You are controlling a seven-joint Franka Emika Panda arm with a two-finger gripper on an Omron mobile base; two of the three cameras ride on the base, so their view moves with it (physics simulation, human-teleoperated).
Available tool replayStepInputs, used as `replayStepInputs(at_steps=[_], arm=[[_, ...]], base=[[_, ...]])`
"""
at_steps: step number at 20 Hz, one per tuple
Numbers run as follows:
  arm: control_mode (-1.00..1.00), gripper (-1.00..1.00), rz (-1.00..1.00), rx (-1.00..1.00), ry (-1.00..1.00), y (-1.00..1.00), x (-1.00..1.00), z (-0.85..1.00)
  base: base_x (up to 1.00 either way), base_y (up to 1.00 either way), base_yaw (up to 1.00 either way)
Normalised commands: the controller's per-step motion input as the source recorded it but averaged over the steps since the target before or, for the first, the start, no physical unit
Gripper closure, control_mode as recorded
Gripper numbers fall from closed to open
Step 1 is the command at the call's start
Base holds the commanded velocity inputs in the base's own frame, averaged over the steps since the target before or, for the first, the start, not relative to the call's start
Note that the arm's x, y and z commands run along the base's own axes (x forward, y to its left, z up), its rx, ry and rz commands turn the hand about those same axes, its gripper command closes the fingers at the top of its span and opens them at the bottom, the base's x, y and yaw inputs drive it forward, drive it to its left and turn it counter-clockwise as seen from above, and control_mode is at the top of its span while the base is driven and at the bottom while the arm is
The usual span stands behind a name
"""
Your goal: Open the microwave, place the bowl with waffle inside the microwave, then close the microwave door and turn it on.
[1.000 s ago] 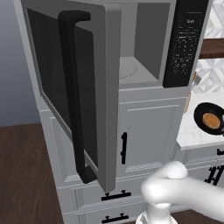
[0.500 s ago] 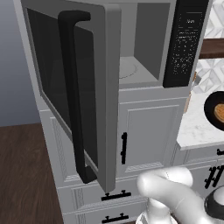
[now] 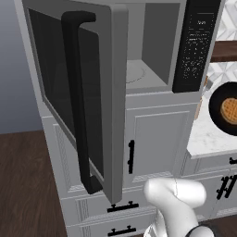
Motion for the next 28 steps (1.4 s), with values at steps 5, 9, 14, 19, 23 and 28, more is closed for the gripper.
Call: replayStepInputs(at_steps=[5,9,14,19,23,28], arm=[[-1.0,1.0,0.07,-0.04,-0.14,0.87,-0.49,0.72],[-1.0,1.0,0.09,-0.08,0.09,1.0,-0.11,0.6],[-1.0,1.0,0.17,-0.13,0.21,1.0,0.1,0.52],[-1.0,1.0,0.2,-0.15,0.18,1.0,0.03,0.52],[-1.0,1.0,0.2,-0.13,0.07,1.0,0.0,0.62],[-1.0,1.0,0.05,-0.05,0.02,0.95,0.3,0.61]], base=[[0.0,0.0,0.0],[0.0,0.0,0.0],[0.0,0.0,0.0],[0.0,0.0,0.0],[0.0,0.0,0.0],[0.0,0.0,0.0]])
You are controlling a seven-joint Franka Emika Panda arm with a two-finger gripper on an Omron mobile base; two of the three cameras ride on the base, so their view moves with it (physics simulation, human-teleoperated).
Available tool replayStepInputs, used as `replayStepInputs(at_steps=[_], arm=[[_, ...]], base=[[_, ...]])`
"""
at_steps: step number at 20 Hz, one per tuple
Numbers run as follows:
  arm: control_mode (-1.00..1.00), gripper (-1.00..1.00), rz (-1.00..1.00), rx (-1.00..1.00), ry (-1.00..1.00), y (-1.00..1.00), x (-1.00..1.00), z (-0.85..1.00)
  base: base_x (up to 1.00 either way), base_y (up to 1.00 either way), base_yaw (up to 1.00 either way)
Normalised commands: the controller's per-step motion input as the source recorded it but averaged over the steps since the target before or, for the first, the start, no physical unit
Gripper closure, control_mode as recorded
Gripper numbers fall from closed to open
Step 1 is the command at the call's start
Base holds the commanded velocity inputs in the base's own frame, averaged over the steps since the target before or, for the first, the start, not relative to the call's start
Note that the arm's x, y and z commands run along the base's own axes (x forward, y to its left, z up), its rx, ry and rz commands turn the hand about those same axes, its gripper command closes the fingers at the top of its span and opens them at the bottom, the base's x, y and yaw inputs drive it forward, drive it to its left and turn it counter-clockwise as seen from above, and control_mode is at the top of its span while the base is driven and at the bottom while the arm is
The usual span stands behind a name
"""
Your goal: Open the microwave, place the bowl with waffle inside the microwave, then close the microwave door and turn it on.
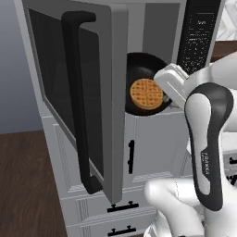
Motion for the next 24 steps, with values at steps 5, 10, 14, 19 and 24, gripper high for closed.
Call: replayStepInputs(at_steps=[5,10,14,19,24], arm=[[-1.0,1.0,-0.01,0.0,0.06,0.4,0.97,0.06],[-1.0,1.0,-0.06,0.0,0.12,0.0,0.94,0.0],[-1.0,1.0,-0.08,0.0,-0.05,0.0,0.73,0.0],[-1.0,1.0,-0.14,0.0,-0.03,0.0,0.75,0.0],[-1.0,1.0,-0.19,0.0,0.0,0.0,0.77,-0.06]], base=[[0.0,0.0,0.0],[0.0,0.0,0.0],[0.0,0.0,0.0],[0.0,0.0,0.0],[0.0,0.0,0.0]])
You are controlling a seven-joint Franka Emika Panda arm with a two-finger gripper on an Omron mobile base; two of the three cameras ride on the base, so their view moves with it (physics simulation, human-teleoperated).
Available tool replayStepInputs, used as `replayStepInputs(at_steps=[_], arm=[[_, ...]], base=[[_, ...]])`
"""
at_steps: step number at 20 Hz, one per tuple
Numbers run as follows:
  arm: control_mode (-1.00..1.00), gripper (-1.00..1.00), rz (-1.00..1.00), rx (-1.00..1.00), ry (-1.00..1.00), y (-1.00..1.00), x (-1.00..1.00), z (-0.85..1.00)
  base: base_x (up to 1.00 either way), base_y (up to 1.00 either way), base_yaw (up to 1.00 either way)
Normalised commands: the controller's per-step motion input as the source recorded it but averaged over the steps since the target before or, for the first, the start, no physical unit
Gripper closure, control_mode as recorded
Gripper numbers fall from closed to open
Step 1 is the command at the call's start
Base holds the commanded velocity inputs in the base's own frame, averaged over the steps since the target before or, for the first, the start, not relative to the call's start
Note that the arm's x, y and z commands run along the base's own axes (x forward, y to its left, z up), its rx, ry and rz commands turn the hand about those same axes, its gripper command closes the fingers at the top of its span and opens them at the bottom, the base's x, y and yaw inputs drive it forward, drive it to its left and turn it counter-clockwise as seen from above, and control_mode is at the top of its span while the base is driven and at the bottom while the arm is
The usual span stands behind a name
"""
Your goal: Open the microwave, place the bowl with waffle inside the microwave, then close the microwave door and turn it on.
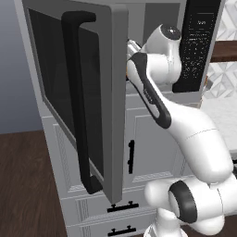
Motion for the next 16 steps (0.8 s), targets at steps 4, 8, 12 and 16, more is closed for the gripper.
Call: replayStepInputs(at_steps=[4,8,12,16], arm=[[-1.0,1.0,-0.14,0.0,0.0,0.0,0.71,-0.09],[-1.0,1.0,-0.08,0.0,0.01,0.03,0.52,-0.15],[-1.0,1.0,0.02,0.0,0.19,0.27,0.08,-0.33],[-1.0,1.0,0.07,0.0,0.12,0.2,0.04,-0.27]], base=[[0.0,0.0,0.0],[0.0,0.0,0.0],[0.0,0.0,0.0],[0.0,0.0,0.0]])
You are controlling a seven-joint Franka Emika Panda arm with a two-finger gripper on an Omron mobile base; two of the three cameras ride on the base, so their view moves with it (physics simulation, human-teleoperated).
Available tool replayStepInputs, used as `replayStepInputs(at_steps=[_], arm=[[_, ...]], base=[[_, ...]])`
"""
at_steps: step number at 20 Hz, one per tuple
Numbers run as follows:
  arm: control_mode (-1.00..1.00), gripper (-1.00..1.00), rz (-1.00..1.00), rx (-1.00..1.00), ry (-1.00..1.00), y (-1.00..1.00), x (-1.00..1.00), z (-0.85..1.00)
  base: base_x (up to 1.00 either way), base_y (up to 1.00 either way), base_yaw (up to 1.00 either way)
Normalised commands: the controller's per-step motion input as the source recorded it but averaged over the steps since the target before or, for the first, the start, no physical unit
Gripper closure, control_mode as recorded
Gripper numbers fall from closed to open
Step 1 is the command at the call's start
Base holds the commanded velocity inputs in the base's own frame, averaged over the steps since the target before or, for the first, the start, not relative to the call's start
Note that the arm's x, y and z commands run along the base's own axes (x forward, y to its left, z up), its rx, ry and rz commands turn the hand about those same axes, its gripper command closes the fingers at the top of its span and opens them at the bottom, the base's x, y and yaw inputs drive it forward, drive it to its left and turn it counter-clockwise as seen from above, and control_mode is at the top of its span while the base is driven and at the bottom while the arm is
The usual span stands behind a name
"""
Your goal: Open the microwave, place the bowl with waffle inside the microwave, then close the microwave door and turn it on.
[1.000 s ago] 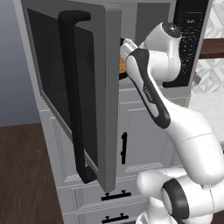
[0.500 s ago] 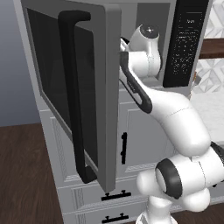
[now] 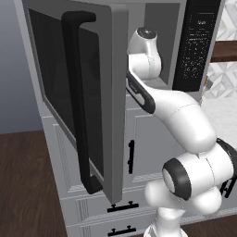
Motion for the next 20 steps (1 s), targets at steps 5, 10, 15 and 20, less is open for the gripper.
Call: replayStepInputs(at_steps=[5,10,15,20], arm=[[-1.0,1.0,0.0,0.0,0.01,0.07,0.33,-0.16],[-1.0,1.0,-0.01,0.0,-0.01,0.13,0.54,-0.05],[-1.0,-1.0,-0.04,0.0,-0.03,0.06,0.34,-0.1],[-1.0,-1.0,-0.02,0.0,-0.01,0.0,-0.07,0.0]], base=[[0.0,0.0,0.0],[0.0,0.0,0.0],[0.0,0.0,0.0],[0.0,0.0,0.0]])
